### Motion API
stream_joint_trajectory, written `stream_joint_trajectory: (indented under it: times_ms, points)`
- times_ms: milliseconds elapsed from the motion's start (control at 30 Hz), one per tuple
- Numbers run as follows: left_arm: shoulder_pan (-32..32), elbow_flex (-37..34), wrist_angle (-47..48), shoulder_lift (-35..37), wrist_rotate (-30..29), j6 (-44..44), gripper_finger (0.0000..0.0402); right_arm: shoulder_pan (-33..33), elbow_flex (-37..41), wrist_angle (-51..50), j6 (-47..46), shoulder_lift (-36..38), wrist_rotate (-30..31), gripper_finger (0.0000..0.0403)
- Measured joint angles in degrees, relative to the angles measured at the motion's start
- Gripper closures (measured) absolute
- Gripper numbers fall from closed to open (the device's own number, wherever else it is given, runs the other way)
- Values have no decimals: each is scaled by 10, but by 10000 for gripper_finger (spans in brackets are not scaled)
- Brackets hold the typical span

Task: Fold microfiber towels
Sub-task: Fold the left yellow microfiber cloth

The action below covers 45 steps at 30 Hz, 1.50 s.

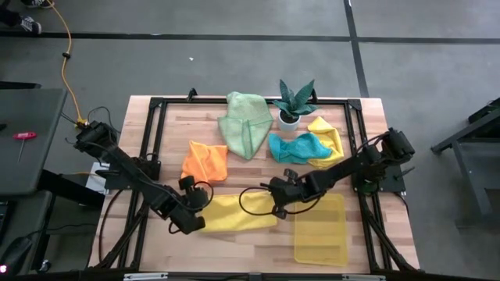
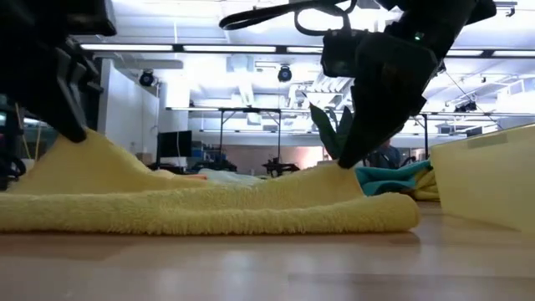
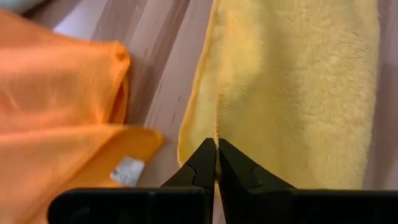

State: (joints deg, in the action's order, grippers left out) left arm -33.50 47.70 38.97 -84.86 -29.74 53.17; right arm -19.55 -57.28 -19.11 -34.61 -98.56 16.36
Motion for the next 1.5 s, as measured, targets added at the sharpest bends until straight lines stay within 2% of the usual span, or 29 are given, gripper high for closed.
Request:
stream_joint_trajectory:
  times_ms: [200, 433, 700, 900, 1167, 1267, 1500]
  points:
    - [-25, 0, 34, 0, -33, 66, 401, 0, 0, 0, -14, 0, 4, 403]
    - [-26, 0, 33, 0, -55, 48, 400, 0, 0, 0, -23, 0, -2, 403]
    - [-17, 0, 33, 0, -52, 32, 388, 0, 0, 0, -26, 0, -3, 403]
    - [-17, 0, 35, 0, -41, 32, 357, 0, 0, 0, -25, 0, -3, 403]
    - [-17, 5, 59, 0, -39, 3, 285, 2, 0, 1, -14, 0, 8, 400]
    - [-17, 24, 91, 0, -39, 2, 263, 12, 0, -2, -6, 4, 12, 375]
    - [-25, 50, 134, 8, -56, 2, 246, 30, 0, -9, 28, 27, 17, 269]
